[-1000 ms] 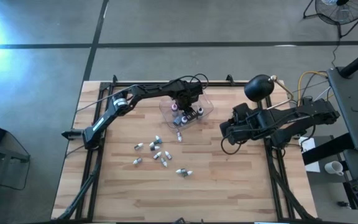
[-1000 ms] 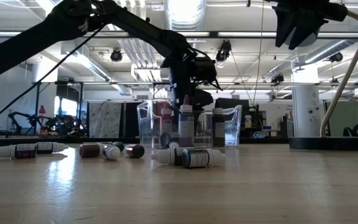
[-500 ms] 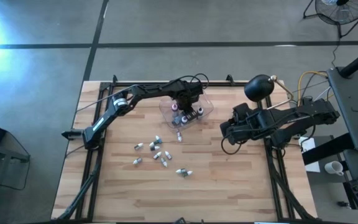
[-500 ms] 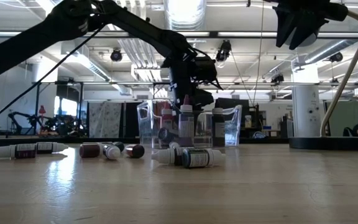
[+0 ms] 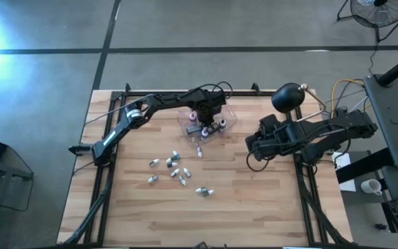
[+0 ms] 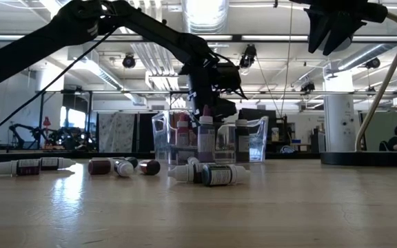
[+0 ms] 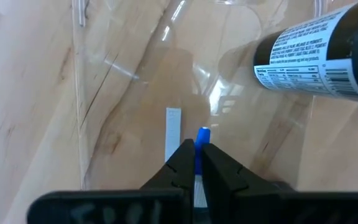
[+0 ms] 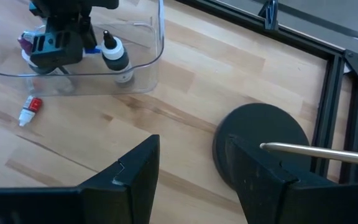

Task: Pick & Place food coloring
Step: Put the large blue food coloring bottle into the transparent bin

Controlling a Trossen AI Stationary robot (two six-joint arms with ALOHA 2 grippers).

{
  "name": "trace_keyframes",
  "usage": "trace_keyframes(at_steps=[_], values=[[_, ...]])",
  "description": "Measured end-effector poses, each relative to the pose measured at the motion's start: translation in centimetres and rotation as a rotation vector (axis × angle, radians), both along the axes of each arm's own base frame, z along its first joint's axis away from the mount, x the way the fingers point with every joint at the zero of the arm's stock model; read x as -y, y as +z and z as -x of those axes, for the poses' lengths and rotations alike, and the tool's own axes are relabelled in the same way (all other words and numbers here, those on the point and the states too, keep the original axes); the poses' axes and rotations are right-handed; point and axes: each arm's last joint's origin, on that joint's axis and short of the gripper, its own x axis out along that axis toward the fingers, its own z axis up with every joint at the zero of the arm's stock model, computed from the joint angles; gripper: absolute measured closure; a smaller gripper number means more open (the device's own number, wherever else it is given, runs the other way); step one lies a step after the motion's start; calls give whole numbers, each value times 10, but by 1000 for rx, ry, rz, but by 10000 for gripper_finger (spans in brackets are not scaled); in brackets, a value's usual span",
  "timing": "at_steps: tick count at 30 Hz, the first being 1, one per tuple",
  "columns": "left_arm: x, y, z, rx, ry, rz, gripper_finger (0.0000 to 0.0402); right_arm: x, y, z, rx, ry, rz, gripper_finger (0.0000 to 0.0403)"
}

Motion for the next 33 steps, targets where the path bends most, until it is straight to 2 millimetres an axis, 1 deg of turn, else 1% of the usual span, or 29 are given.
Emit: trace_keyframes(at_steps=[3, 5, 13, 17, 20, 24, 33], values=[[1, 0, 0, -3, -22, 11, 393, 0, 0, 1, -12, -1, 3, 227], [3, 0, 0, -6, -25, 19, 381, 0, 0, 2, -17, -1, 4, 227], [3, 4, -1, 2, -31, 12, 294, 0, 0, 2, -17, -1, 4, 227], [3, 4, -1, -2, -33, 23, 268, 0, 0, 2, -17, -1, 4, 227], [6, -3, 2, -21, -37, 72, 263, 0, 0, 2, -16, -3, 4, 227], [9, -8, 8, -66, -42, 92, 262, 0, 0, 2, -16, -3, 4, 227], [11, -10, 10, -100, -43, 95, 262, 0, 0, 2, -15, -3, 3, 227]])
